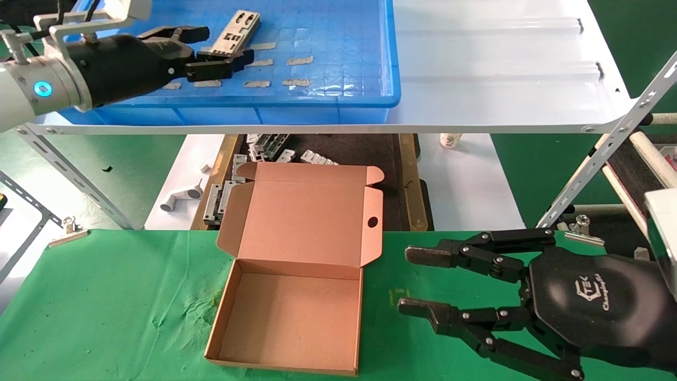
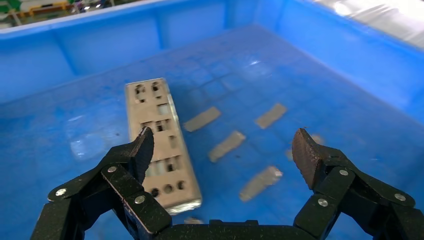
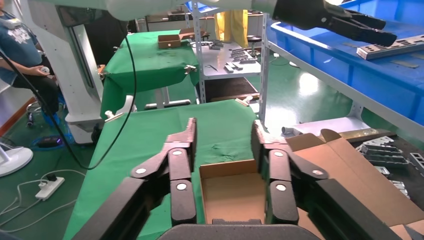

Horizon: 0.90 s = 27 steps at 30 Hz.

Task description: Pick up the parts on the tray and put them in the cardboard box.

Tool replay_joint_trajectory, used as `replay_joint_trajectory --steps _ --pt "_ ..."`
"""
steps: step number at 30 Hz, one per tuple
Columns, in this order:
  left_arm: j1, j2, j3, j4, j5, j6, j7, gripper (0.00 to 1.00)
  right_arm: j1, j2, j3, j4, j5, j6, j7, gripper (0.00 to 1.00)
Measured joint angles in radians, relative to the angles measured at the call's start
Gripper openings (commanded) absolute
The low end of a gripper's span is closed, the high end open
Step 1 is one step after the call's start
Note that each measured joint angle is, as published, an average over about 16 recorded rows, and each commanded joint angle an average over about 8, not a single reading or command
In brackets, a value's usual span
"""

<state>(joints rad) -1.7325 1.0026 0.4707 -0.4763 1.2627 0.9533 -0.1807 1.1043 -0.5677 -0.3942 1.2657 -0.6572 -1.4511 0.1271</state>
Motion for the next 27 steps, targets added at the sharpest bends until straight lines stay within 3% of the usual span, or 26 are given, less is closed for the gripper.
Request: replay_joint_trajectory --steps 10,20,23,27 --pt "-0.124 0.096 0.026 0.222 0.054 -0.075 0.044 1.00 0.000 0.000 0.000 0.000 0.000 0.000 0.000 0.00" --pt "-0.177 0.153 0.020 0.351 0.051 -0.124 0.118 0.98 0.000 0.000 0.000 0.000 0.000 0.000 0.000 0.00" --pt "-0.185 0.162 0.016 0.377 0.047 -0.132 0.135 0.78 0.000 0.000 0.000 0.000 0.000 0.000 0.000 0.00" --pt "-0.191 0.170 0.012 0.404 0.041 -0.141 0.152 0.31 0.000 0.000 0.000 0.000 0.000 0.000 0.000 0.00"
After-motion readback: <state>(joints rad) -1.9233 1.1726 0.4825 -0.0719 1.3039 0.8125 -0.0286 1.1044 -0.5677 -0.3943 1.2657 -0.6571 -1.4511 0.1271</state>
